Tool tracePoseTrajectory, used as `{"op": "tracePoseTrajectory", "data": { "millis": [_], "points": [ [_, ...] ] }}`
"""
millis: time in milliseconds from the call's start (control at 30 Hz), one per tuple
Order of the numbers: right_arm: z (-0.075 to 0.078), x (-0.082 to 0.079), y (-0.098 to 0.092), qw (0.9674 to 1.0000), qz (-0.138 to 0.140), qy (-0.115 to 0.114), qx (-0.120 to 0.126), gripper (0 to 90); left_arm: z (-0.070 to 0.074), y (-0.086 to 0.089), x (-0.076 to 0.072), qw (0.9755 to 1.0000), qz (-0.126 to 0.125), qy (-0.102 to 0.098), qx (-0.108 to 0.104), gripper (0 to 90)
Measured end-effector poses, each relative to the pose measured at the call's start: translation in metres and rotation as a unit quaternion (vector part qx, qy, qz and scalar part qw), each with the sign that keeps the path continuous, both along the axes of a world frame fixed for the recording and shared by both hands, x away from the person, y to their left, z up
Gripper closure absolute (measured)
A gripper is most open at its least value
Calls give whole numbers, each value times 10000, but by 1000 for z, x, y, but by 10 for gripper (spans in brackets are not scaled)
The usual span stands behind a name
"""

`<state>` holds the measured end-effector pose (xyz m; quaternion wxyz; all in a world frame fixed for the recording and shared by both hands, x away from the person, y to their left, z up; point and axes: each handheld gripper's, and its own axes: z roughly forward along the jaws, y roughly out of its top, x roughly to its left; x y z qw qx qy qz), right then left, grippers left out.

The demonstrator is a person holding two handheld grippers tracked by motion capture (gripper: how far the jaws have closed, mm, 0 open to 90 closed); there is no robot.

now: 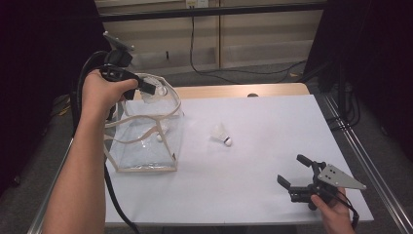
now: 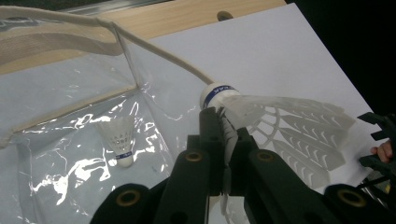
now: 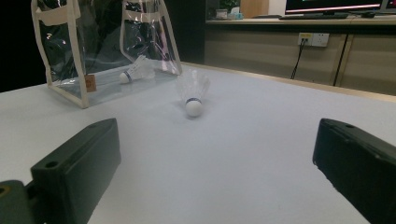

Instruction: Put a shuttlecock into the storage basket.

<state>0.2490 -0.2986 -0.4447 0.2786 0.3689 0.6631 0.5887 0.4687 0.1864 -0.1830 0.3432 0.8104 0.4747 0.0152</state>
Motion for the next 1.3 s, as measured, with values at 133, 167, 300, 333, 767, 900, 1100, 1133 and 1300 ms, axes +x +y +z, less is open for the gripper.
{"op": "tracePoseTrajectory", "data": {
  "millis": [133, 167, 300, 333, 767, 900, 1100, 1133, 1300],
  "points": [
    [0, 0, 0, 10000, 9, -3, -10, 6, -2, 1, 1, 10000, 42, 22, 7, 893],
    [0, 0, 0, 10000, 11, 1, -7, 6, -3, 2, 2, 10000, 42, 17, 18, 893],
    [0, 0, 0, 10000, 8, -4, -7, 6, -5, 2, 3, 10000, 76, 10, 17, 893],
    [0, 0, 0, 10000, 10, 0, -8, 6, -5, 2, 3, 10000, 94, 11, 18, 893],
    [0, 0, 0, 10000, 6, -5, -3, 6, -10, 4, 6, 9998, 174, 14, 24, 892],
    [0, 0, 0, 10000, 11, -10, -13, 6, -10, 4, 7, 9997, 230, -10, 0, 892],
    [0, 0, 0, 10000, 12, -1, -3, 6, -11, 6, 8, 9996, 265, -14, -9, 892],
    [0, 0, 0, 10000, 9, -2, 0, 6, -11, 6, 8, 9996, 282, -30, 0, 892],
    [0, 0, 0, 10000, 8, -1, -1, 6, -13, 7, 9, 9996, 287, -8, -16, 892]
  ]
}}
